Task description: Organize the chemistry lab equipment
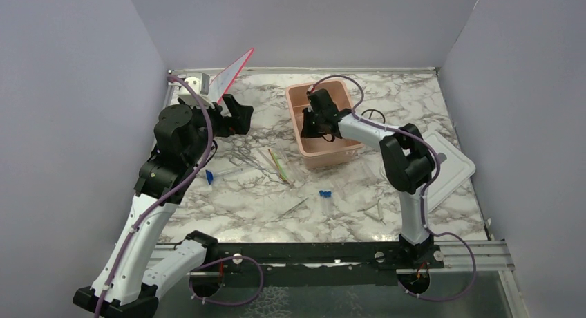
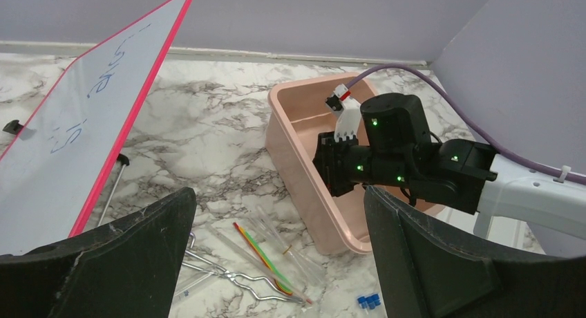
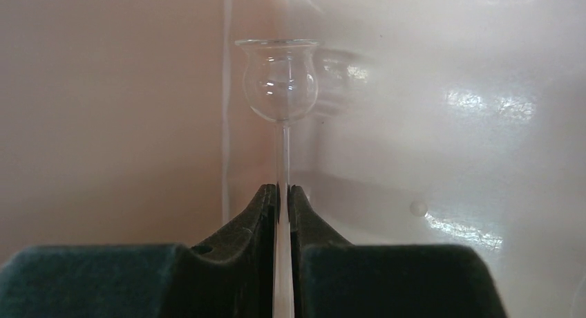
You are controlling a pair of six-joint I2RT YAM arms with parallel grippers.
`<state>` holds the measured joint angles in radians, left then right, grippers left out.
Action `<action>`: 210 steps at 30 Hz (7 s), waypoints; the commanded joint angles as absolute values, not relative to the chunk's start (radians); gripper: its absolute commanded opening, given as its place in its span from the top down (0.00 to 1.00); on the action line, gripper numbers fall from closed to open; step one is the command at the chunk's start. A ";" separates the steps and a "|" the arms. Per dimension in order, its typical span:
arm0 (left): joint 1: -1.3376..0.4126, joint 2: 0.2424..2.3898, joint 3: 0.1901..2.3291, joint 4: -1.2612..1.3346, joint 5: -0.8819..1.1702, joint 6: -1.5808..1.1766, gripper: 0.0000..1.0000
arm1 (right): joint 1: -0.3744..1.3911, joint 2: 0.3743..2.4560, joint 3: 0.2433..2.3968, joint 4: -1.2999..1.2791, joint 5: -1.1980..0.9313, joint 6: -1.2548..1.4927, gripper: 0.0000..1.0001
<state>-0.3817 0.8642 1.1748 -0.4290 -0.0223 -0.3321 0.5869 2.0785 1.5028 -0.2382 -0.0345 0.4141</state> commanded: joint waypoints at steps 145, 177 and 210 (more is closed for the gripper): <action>-0.388 0.642 1.156 -0.583 0.380 -0.510 0.04 | 0.715 1.543 1.436 -0.326 0.254 0.581 0.78; -0.531 0.858 1.002 -0.390 0.262 -0.374 0.16 | 0.602 1.962 1.414 -0.241 0.061 0.477 0.74; -0.566 1.111 1.040 -0.397 -0.051 -0.460 0.22 | 0.598 1.729 1.387 -0.329 0.075 0.374 0.40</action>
<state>-0.5587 1.1057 1.0451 -0.4057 0.0078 -0.4408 0.6014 1.7916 1.3956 -0.2813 0.0647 0.4244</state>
